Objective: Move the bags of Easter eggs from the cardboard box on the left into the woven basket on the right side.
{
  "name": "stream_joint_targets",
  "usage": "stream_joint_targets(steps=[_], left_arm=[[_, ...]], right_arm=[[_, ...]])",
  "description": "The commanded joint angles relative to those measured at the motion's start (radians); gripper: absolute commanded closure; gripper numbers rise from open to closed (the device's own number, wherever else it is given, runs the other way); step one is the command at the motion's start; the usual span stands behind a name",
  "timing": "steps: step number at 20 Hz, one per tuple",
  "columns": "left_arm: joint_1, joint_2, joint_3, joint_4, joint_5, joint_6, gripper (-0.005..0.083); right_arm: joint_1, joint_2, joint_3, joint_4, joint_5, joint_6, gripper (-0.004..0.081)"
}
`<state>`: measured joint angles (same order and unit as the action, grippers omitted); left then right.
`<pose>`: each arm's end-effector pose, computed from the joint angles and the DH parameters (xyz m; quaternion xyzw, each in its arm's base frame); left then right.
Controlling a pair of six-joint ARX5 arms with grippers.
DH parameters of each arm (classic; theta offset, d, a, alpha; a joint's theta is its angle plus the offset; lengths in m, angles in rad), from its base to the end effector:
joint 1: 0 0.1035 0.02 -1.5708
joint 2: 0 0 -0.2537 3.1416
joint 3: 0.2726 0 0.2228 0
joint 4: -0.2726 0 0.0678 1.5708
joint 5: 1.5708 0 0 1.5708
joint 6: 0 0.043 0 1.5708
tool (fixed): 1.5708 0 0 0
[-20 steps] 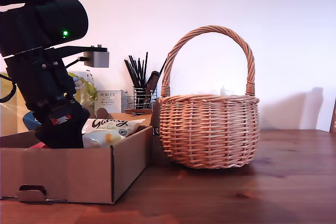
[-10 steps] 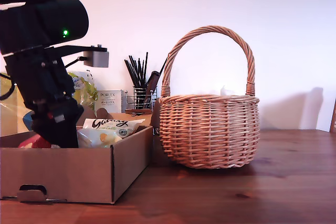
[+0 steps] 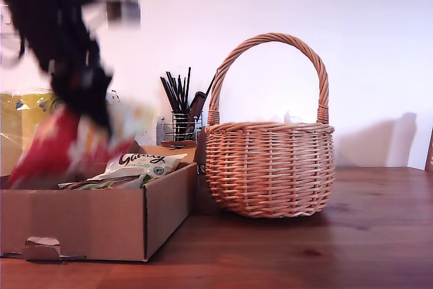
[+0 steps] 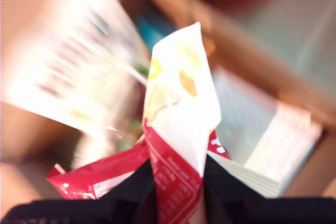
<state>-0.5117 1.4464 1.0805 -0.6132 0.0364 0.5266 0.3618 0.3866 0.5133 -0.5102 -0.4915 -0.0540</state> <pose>0.2365 -0.1346 0.2425 0.3280 0.3791 -0.3496 0.7915 0.0754 0.0502 0.2462 -0.0118 0.1791 0.4112 0.8937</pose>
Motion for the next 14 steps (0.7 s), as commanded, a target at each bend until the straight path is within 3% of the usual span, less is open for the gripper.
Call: stream_joint_targets(steps=[1,4,9,14], left_arm=[[-0.029,-0.039,0.034,0.009,0.027,-0.004,0.0682],[-0.097,-0.061,0.082,0.064,0.108,-0.011,0.0682],[-0.226,-0.016,0.088,0.389,0.153,-0.032,0.0682],[-0.249,0.113,0.089,0.627,0.165,-0.029,0.0682]], right_arm=[[0.005,0.002,0.005,0.004,-0.003,-0.007,0.0782],[0.005,0.002,0.005,0.004,0.003,-0.008,0.0782],[0.005,0.002,0.005,0.004,0.003,-0.027,0.0782],[0.005,0.002,0.005,0.012,0.003,-0.029,0.0782]])
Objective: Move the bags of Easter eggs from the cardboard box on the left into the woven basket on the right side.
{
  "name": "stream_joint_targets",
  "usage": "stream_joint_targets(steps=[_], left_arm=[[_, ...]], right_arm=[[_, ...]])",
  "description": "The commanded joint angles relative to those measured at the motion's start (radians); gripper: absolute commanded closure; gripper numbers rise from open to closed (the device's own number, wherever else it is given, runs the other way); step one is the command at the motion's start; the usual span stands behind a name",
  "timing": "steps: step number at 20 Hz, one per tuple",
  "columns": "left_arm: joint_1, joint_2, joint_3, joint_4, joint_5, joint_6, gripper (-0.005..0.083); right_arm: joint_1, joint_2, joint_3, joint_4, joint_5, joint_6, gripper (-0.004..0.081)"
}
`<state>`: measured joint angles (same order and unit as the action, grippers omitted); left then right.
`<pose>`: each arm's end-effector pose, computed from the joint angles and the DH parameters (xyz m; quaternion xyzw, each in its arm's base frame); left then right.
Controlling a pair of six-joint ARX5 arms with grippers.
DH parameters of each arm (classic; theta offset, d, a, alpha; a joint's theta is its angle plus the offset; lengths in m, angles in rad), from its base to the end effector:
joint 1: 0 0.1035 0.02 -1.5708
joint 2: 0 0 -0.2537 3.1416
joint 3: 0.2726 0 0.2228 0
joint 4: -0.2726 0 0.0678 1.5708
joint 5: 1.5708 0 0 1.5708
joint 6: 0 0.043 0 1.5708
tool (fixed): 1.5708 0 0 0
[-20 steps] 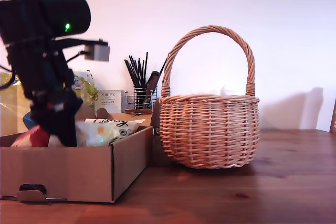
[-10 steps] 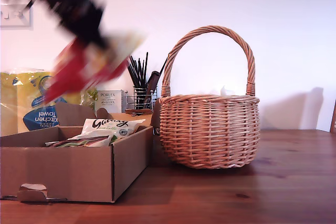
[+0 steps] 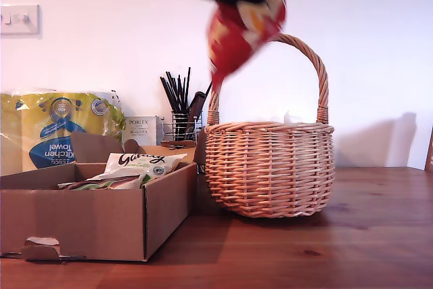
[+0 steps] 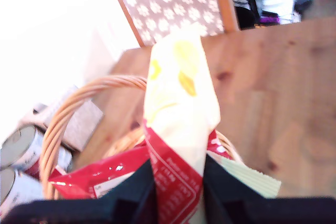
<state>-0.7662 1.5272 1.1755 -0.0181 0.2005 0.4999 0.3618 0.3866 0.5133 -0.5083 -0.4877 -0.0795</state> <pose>0.2344 -0.2375 0.2996 0.2650 0.0581 -0.4863 0.8306 0.0756 0.0502 0.2464 -0.0236 0.1730 0.4118 0.8944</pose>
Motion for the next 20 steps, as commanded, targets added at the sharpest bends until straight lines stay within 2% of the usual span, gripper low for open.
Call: stream_joint_targets(steps=[1,5,10,20], left_arm=[[0.006,0.063,-0.005,0.065,0.001,0.007,0.0682],[0.007,0.179,0.024,0.147,0.002,0.031,0.0682],[0.006,0.285,0.087,0.176,-0.007,0.062,0.0682],[0.007,0.336,0.089,0.176,-0.015,0.106,0.0675]], right_arm=[[0.005,0.002,0.005,0.015,0.0,-0.004,0.0782],[0.005,0.002,0.005,0.024,0.0,-0.004,0.0782],[0.005,0.002,0.005,0.024,0.0,-0.004,0.0783],[0.005,0.002,0.005,0.024,-0.001,-0.004,0.0782]])
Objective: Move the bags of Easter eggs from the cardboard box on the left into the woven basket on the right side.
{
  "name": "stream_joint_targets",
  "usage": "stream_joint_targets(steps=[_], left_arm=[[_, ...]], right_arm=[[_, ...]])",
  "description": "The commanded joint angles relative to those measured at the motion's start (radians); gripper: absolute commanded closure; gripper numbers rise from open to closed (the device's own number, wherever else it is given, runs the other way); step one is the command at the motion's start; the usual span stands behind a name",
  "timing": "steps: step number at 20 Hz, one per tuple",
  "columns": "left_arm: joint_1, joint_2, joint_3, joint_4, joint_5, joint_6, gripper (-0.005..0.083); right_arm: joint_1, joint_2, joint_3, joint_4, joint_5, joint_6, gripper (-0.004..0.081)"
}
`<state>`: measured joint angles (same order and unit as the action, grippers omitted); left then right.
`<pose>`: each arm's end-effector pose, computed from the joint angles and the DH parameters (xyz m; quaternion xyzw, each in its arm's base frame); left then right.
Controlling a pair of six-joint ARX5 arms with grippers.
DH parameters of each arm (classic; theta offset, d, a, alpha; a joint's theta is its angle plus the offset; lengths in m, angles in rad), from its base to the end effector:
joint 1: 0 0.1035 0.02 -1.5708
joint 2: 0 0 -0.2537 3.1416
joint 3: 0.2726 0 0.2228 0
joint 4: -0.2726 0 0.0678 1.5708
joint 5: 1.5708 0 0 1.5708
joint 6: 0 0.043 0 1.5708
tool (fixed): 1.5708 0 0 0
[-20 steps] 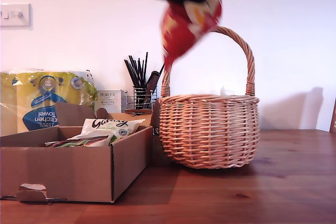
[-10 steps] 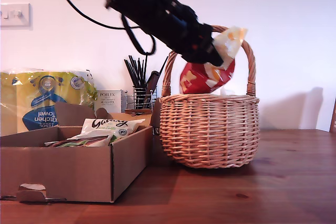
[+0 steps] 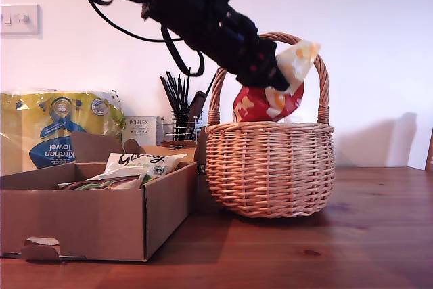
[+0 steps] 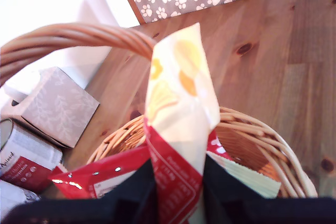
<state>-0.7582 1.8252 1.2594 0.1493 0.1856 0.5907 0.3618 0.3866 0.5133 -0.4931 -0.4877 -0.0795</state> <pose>0.2834 -0.2793 0.2401 0.3095 0.0603 -0.4832 0.8167 0.0762 0.0504 0.2479 -0.0241 0.1656 0.4121 0.8956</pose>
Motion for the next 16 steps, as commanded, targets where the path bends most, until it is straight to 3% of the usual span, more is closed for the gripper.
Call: stream_joint_targets(steps=[1,6,9,16], left_arm=[[-0.001,0.047,0.005,0.01,-0.005,0.02,0.0655],[0.001,0.069,0.005,0.013,-0.056,0.042,0.0577],[0.001,0.075,0.005,0.024,-0.062,0.049,0.0387],[0.0,0.071,0.03,-0.004,-0.143,0.047,0.0382]], right_arm=[[0.005,0.002,0.005,0.009,-0.001,-0.004,0.0782],[0.005,0.002,0.005,0.008,-0.001,-0.004,0.0782],[0.005,0.002,0.005,0.008,-0.001,-0.004,0.0782],[0.005,0.002,0.005,0.006,-0.001,-0.004,0.0782]])
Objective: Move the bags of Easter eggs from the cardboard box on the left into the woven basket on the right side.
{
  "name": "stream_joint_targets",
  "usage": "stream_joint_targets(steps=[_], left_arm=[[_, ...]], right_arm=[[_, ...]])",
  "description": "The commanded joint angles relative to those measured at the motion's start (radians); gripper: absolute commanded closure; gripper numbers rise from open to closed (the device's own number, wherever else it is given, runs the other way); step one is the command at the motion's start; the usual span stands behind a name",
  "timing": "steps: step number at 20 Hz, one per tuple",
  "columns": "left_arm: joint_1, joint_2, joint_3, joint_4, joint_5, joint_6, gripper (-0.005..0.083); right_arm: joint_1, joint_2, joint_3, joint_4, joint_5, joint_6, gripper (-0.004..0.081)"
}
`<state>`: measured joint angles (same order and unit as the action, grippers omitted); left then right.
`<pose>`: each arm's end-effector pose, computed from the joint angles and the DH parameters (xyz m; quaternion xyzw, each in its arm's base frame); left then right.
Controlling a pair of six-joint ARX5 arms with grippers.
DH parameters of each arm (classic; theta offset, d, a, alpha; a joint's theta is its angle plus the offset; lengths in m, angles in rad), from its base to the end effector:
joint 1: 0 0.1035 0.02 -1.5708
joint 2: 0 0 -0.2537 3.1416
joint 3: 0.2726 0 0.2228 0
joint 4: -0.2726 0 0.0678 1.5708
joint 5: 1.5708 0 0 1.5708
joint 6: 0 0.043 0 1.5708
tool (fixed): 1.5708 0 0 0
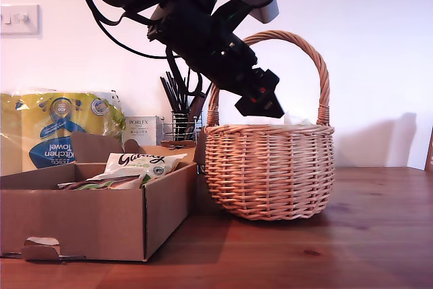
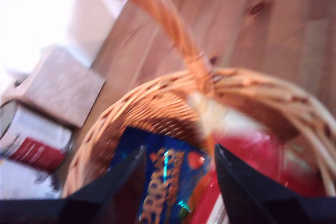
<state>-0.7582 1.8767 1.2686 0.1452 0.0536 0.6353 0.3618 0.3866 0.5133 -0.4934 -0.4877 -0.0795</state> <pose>0.2931 -0.2808 0.2226 0.3545 0.0845 -0.4323 0.8248 0.0762 0.0504 0.2478 -0.0241 0.1657 0.4121 0.8956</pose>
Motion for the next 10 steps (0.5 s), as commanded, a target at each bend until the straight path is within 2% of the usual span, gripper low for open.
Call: stream_joint_targets(steps=[1,3,6,8,10], left_arm=[[0.0,0.016,0.036,-0.021,-0.021,0.002,0.039],[-0.002,-0.008,0.055,-0.079,-0.031,0.002,0.0492],[-0.004,-0.07,0.06,-0.194,-0.035,-0.004,0.0807],[-0.004,-0.111,0.06,-0.314,-0.027,-0.029,0.0794],[-0.003,-0.148,0.06,-0.418,0.023,-0.089,0.0794]], right_arm=[[0.005,0.002,0.005,0.006,-0.001,-0.004,0.0782],[0.005,0.002,0.005,0.005,-0.001,-0.004,0.0782],[0.005,0.002,0.005,0.006,0.0,-0.009,0.0782],[0.005,0.002,0.005,0.008,0.002,-0.037,0.0782],[0.005,0.002,0.005,0.01,0.021,-0.056,0.0782]])
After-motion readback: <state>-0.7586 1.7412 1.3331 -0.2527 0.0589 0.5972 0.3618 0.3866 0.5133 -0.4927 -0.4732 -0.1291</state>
